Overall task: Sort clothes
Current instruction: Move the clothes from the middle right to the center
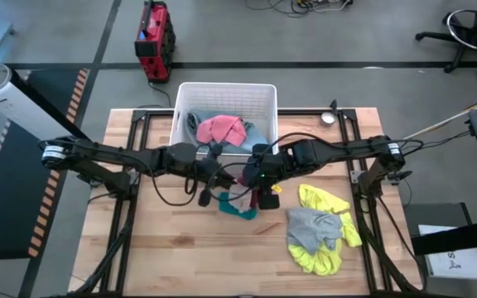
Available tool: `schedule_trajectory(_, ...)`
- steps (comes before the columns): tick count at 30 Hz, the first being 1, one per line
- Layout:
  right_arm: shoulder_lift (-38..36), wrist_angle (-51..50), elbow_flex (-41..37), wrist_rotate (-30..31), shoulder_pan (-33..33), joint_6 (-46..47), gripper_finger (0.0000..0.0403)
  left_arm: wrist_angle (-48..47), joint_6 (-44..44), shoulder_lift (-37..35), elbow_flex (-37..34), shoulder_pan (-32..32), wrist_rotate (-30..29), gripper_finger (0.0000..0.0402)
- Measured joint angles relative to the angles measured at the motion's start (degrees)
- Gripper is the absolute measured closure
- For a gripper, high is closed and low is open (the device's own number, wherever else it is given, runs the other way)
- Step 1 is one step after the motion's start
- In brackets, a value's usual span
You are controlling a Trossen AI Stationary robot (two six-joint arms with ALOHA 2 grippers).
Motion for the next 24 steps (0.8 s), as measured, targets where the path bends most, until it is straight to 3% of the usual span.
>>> schedule_trajectory(5,0.0,0.0,0.0,-0.6,0.0,-1.1,0.0293,0.1,1.5,0.2,0.0,-0.6,0.5,0.04)
schedule_trajectory(12,0.0,0.2,0.0,-0.6,0.0,-3.4,0.0393,1.5,1.5,-0.5,0.0,-0.7,0.6,0.04)
schedule_trajectory(24,0.0,0.6,0.0,-0.6,0.0,-3.9,0.0402,2.5,1.1,-1.6,0.0,-0.8,2.6,0.0366)
